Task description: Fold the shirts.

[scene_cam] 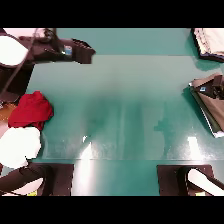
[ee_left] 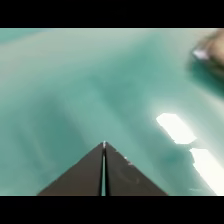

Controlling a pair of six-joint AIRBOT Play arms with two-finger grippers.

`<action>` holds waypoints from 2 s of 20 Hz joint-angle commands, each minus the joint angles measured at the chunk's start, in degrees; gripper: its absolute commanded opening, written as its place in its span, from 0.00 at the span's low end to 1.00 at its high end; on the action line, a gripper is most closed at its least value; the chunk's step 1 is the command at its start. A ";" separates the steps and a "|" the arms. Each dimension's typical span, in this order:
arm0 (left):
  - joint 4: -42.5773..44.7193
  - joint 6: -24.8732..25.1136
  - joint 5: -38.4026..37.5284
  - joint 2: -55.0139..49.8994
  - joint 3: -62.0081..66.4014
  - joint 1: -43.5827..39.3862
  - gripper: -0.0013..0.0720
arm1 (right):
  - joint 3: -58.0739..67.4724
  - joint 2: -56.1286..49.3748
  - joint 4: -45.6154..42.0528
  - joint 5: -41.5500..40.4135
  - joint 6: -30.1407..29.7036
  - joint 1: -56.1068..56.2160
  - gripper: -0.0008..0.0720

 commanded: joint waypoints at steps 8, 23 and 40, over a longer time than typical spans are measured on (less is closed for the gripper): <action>31.06 -11.50 -18.86 1.18 -19.71 25.53 1.00 | 0.00 0.04 0.11 1.68 0.02 0.15 0.04; 21.81 -6.38 -11.10 3.23 -18.08 33.31 0.05 | 0.02 0.04 0.57 2.03 0.04 0.13 0.04; 16.06 1.03 -26.53 -5.33 23.63 -16.22 0.05 | 0.02 0.04 0.55 0.00 0.02 0.15 0.04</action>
